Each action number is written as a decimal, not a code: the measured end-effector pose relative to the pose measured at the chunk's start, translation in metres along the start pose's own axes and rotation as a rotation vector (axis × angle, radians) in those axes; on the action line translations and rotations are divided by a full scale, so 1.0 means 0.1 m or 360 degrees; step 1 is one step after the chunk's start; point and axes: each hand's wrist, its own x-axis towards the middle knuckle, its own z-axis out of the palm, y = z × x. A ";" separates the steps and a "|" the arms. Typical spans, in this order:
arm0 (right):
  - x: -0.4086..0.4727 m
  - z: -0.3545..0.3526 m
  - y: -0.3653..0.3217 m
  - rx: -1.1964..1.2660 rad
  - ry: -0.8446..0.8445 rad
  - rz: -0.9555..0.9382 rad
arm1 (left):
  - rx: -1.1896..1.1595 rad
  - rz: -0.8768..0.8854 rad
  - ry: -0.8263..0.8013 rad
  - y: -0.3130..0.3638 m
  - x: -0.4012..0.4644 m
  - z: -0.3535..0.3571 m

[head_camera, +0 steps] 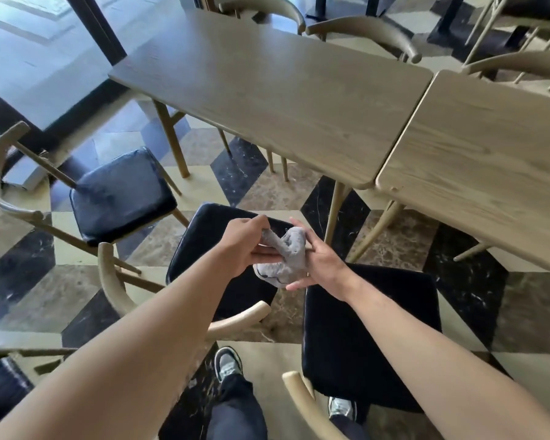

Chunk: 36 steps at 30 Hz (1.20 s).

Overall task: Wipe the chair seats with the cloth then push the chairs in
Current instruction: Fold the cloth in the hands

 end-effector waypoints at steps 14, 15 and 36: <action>1.37 0.58 -0.23 -0.0678 0.0970 -0.0140 | 0.0863 0.0212 0.0119 0.90 1.22 -1.16; 1.42 0.62 -0.29 -0.0570 0.1025 -0.0138 | 0.0919 0.0296 0.0130 0.95 1.26 -1.20; 1.87 -1.15 -0.61 0.0207 0.1399 -0.0029 | 0.0836 0.0400 -0.0761 1.56 2.40 0.39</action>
